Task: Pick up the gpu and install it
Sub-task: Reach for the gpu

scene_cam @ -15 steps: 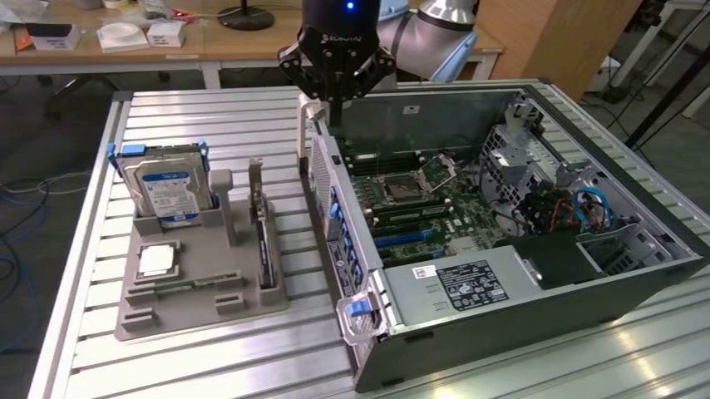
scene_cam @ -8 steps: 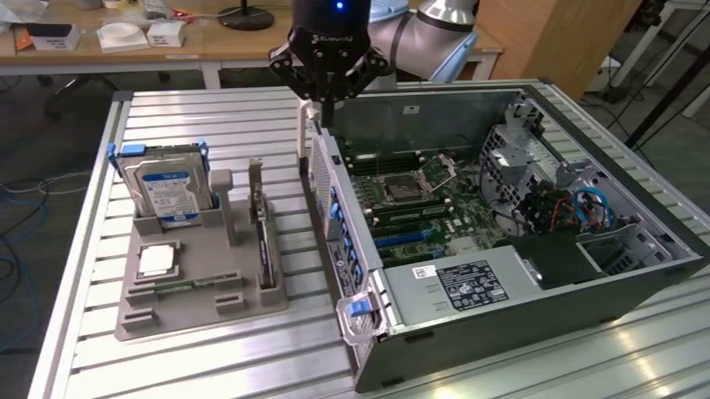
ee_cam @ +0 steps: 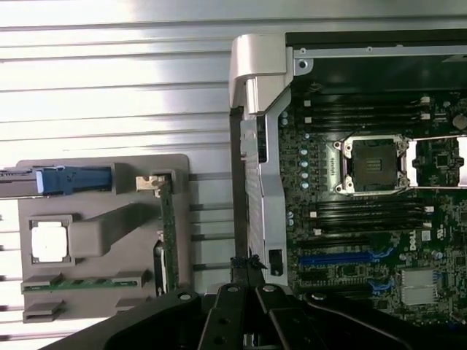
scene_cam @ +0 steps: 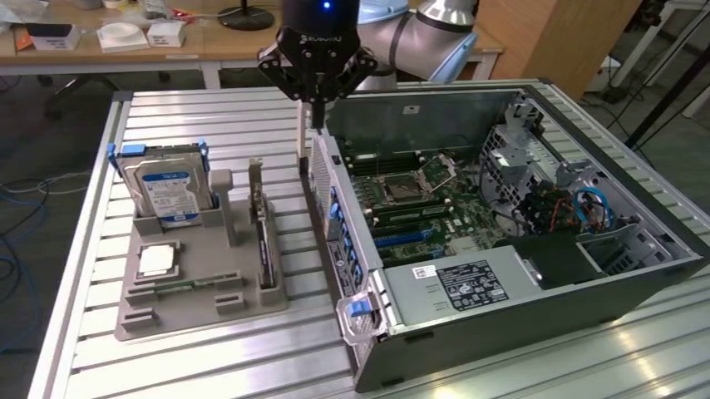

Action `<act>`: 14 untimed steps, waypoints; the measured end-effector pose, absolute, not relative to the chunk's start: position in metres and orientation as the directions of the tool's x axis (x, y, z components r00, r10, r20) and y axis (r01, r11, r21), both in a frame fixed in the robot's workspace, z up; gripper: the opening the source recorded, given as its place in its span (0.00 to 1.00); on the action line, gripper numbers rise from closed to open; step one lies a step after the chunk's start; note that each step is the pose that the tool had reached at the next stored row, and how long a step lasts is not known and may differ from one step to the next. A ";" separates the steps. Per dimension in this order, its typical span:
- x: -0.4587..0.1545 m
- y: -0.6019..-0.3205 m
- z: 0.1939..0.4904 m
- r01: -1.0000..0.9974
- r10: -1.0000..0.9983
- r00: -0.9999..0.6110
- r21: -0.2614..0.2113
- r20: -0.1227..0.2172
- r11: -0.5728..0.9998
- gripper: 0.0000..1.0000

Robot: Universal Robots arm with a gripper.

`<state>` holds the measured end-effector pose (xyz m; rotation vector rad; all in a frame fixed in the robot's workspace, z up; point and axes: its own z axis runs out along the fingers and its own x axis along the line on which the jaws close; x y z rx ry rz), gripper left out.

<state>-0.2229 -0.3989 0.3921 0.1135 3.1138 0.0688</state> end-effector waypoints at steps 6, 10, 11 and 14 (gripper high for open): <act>-0.232 -0.399 0.392 0.072 0.073 -0.997 0.045 -0.023 0.996 0.11; -0.238 -0.399 0.392 0.072 0.073 -0.997 0.045 -0.023 0.996 0.11; -0.240 -0.399 0.392 0.072 0.073 -0.997 0.045 -0.023 0.996 0.11; -0.245 -0.399 0.392 0.072 0.073 -0.997 0.045 -0.023 0.996 0.11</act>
